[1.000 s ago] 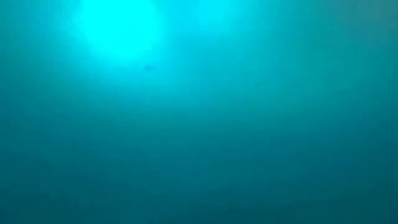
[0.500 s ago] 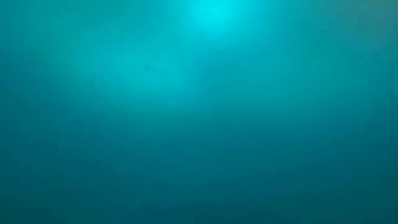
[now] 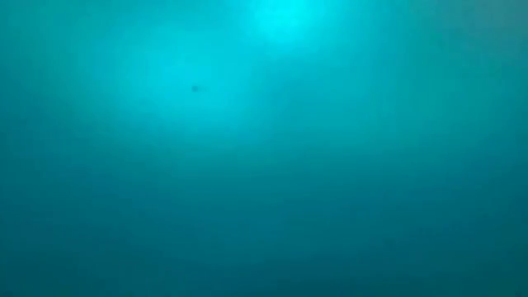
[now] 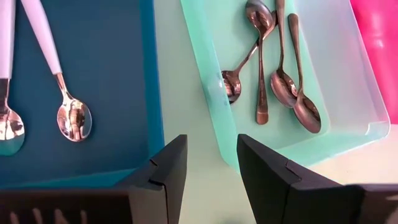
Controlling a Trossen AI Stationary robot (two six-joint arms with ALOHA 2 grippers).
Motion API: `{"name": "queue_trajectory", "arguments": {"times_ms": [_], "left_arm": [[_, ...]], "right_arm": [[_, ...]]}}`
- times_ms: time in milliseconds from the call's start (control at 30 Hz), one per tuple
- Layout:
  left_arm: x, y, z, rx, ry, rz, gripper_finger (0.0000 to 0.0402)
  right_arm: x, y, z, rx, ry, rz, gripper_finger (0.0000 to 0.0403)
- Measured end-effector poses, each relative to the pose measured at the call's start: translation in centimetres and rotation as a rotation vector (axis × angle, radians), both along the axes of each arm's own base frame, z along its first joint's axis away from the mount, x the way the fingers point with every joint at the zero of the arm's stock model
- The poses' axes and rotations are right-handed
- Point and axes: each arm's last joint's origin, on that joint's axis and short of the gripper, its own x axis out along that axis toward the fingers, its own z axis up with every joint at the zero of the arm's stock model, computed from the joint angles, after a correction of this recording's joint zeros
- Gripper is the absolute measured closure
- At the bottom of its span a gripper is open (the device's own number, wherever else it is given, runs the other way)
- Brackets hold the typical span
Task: Sort silverware by color (type)
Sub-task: Put the green spoon into the pink bin
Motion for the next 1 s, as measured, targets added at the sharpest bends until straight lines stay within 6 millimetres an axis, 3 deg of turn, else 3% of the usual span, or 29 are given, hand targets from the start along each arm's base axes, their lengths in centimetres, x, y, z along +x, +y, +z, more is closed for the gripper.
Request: {"name": "queue_trajectory", "arguments": {"times_ms": [333, 500, 1000], "left_arm": [[0.0, -0.2, 0.0, -0.015, 0.0, 0.03, 0.0319], [-0.1, -0.2, 0.0, -0.022, 0.004, 0.042, 0.0319], [-0.1, 0.1, -0.5, -0.035, -0.023, 0.111, 0.031]], "right_arm": [[0.0, 0.0, 0.0, -0.004, -0.001, 0.009, 0.0271], [1.8, 0.3, 0.8, -0.179, -0.111, 0.353, 0.0271], [2.0, 0.5, 1.0, -0.116, -0.156, 0.288, 0.0271]]}}
